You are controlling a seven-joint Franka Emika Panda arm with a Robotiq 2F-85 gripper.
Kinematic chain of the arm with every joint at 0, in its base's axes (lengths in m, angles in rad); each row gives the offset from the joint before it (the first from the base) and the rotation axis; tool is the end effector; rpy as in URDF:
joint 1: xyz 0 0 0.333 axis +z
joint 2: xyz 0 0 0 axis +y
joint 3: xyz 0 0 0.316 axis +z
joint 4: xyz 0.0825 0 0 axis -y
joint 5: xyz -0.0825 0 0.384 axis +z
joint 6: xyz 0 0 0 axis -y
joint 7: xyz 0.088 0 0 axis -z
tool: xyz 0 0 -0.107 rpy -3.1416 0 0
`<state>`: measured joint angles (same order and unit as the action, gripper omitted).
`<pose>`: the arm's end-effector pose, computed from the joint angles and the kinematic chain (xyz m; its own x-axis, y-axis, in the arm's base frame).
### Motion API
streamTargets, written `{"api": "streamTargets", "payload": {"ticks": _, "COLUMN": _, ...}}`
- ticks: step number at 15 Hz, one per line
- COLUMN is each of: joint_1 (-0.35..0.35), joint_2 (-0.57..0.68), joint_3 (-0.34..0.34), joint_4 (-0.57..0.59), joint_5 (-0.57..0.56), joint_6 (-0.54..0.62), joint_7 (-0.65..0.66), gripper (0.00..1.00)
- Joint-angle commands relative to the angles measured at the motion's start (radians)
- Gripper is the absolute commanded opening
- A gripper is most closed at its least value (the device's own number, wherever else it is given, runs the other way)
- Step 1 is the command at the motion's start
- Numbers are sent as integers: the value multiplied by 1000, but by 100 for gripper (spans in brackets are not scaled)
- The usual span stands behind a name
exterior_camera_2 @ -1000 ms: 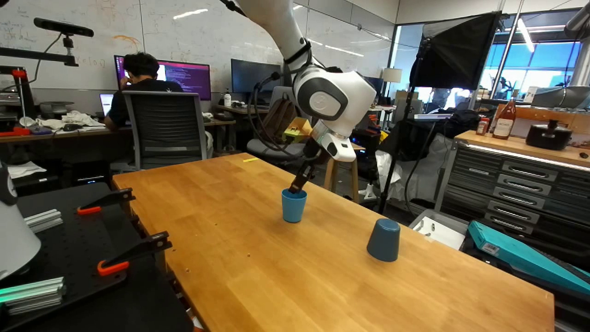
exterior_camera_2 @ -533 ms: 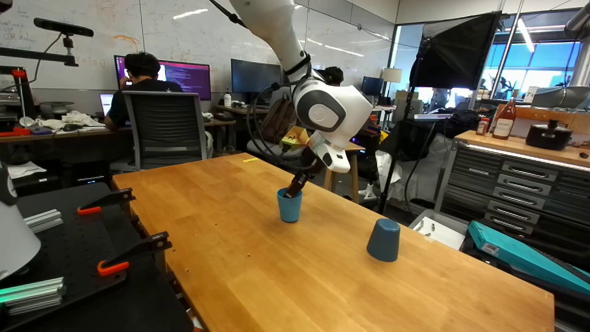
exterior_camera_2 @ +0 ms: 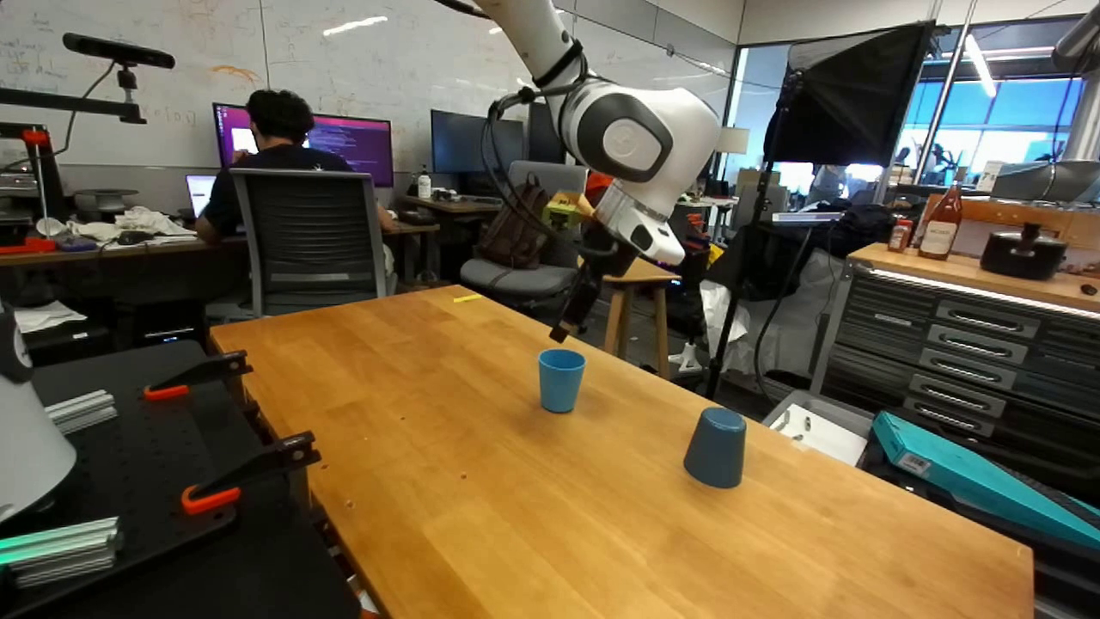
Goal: Pick the silver object on the table and put it in the blue cup
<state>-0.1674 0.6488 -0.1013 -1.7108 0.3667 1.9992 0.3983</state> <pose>0.6175 -0.1428 0.1928 0.5949 -0.6926 -0.4078 -0.7697 -0.6371 -0.0408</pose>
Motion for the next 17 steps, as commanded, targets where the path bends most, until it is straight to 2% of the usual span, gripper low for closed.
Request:
{"api": "streamTargets", "payload": {"ticks": 1, "joint_1": 29, "joint_2": -138, "joint_3": -45, "joint_4": -35, "joint_5": -116, "joint_6": -143, "joint_7": -2, "gripper": 100}}
{"api": "streamTargets", "payload": {"ticks": 3, "joint_1": 41, "joint_2": -202, "joint_3": -61, "joint_4": -28, "joint_5": -231, "joint_6": -272, "joint_7": -24, "gripper": 100}}
{"api": "streamTargets", "payload": {"ticks": 6, "joint_1": 62, "joint_2": -305, "joint_3": -71, "joint_4": -65, "joint_5": -400, "joint_6": -338, "joint_7": -64, "gripper": 100}}
{"api": "streamTargets", "payload": {"ticks": 10, "joint_1": 81, "joint_2": -435, "joint_3": -59, "joint_4": -171, "joint_5": -588, "joint_6": -226, "joint_7": -66, "gripper": 100}}
{"api": "streamTargets", "payload": {"ticks": 12, "joint_1": 75, "joint_2": -484, "joint_3": -52, "joint_4": -216, "joint_5": -584, "joint_6": -146, "joint_7": -39, "gripper": 100}}
{"api": "streamTargets", "payload": {"ticks": 13, "joint_1": 68, "joint_2": -400, "joint_3": -50, "joint_4": -129, "joint_5": -559, "joint_6": -225, "joint_7": -55, "gripper": 100}}
{"api": "streamTargets", "payload": {"ticks": 17, "joint_1": 68, "joint_2": -406, "joint_3": -50, "joint_4": -142, "joint_5": -559, "joint_6": -215, "joint_7": -55, "gripper": 100}}
